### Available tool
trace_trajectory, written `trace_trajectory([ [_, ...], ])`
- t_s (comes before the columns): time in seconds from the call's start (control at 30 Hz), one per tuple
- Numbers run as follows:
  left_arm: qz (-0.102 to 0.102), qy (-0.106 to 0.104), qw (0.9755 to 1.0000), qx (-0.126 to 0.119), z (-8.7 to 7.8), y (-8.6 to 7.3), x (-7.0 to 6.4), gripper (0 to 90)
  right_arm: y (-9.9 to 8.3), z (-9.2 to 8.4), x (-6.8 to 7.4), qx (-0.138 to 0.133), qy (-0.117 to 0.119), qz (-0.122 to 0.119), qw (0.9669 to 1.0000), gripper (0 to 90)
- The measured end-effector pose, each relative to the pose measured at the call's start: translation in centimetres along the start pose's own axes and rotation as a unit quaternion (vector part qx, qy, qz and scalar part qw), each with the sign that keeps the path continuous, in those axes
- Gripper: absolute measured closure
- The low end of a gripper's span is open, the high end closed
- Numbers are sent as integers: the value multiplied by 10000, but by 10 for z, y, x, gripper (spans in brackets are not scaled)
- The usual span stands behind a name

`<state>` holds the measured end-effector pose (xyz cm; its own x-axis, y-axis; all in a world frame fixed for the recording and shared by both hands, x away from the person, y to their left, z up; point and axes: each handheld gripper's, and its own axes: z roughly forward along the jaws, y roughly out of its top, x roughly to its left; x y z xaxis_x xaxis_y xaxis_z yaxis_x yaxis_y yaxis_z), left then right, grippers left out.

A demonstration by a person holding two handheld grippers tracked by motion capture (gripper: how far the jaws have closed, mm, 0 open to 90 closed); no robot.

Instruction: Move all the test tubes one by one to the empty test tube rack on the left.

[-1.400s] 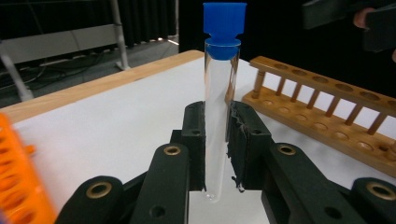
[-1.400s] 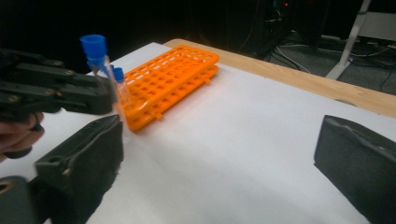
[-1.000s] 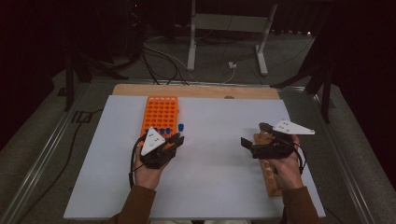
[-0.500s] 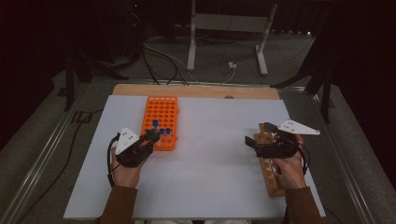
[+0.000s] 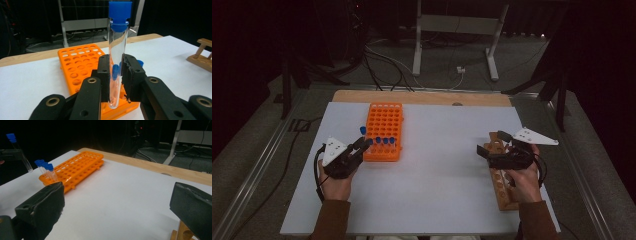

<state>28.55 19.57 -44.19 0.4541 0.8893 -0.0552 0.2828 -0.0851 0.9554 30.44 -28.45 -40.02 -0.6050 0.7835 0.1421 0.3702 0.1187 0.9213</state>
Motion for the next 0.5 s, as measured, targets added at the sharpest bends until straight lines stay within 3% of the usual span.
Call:
trace_trajectory([
  [0.5, 35, 389, 9992, 66, 8, -6, 7, 780, 0, -2, -1, -19, 16, 12, 10000, 0],
])
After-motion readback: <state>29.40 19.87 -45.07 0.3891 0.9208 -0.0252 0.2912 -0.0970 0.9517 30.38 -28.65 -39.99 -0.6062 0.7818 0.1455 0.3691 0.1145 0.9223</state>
